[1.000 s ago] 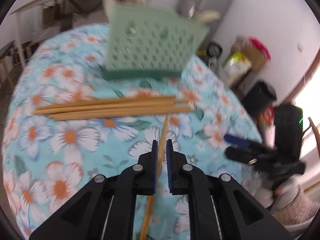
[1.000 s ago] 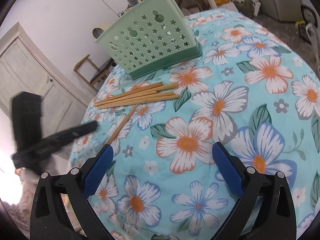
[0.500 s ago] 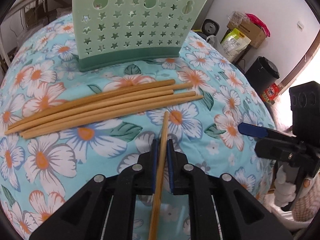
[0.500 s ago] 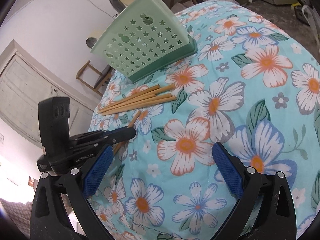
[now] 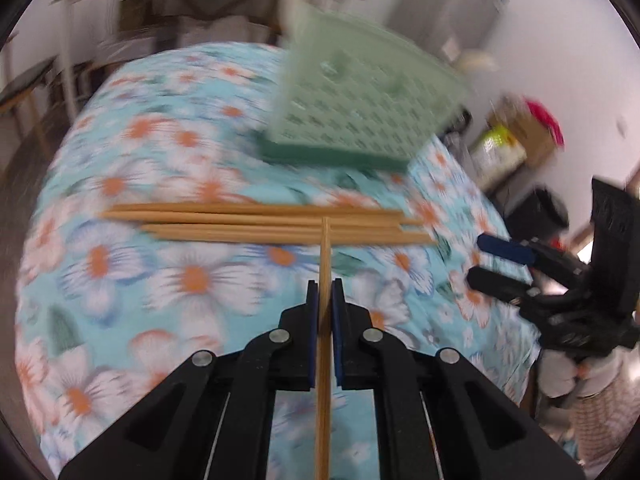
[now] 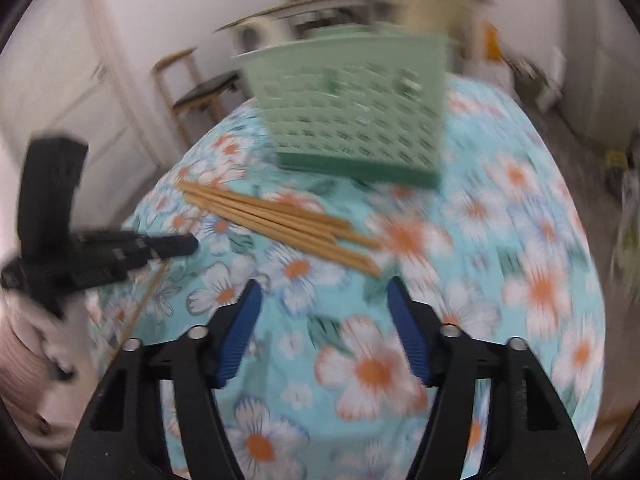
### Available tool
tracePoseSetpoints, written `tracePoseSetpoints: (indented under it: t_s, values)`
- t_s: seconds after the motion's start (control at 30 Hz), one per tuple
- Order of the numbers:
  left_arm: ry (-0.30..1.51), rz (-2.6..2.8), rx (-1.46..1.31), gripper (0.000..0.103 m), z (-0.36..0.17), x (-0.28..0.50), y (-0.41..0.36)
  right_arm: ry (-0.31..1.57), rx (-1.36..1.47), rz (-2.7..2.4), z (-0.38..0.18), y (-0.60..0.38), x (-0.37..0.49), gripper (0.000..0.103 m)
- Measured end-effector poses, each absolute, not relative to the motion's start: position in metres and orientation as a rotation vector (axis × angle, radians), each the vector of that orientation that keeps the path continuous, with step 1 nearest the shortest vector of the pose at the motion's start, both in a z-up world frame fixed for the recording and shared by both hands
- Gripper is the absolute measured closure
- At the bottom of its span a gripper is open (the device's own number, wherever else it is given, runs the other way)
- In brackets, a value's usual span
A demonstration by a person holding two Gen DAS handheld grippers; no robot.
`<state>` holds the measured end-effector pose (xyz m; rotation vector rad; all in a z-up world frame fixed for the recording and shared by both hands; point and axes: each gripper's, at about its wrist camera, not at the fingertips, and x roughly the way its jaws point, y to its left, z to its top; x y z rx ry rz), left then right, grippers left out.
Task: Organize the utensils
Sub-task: 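Grasp a second chopstick with the right gripper while the left holds its chopstick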
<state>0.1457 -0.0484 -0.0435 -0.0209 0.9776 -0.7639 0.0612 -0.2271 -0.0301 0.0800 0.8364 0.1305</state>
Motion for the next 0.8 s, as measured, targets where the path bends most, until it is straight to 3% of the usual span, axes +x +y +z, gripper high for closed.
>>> tracePoseSetpoints:
  t_s: [0.1,0.3,0.47,0.57,0.7,0.8]
  values:
    - [0.964,-0.704,-0.131,0.097,-0.036,0.155,-0.016,0.819,-0.088,0.191,-0.032,-0.200,0.083,0.060]
    - [0.952,-0.621,-0.238,0.097,-0.035,0.163,0.026,0.754,-0.470,0.314,-0.052,-0.134,0.114,0.075]
    - [0.952,-0.580,-0.277,0.097,-0.043,0.166,0.044,0.724,-0.726,0.346,-0.076,-0.096,0.126,0.081]
    - [0.956,-0.571,-0.288,0.097,-0.046,0.168,0.049,0.701,-0.820,0.338,-0.086,-0.086,0.129,0.082]
    - [0.960,-0.569,-0.299,0.097,-0.050,0.171,0.052,0.693,-0.869,0.305,-0.089,-0.080,0.131,0.094]
    - [0.961,-0.574,-0.302,0.097,-0.051,0.171,0.052,0.702,-0.847,0.291,-0.087,-0.079,0.128,0.095]
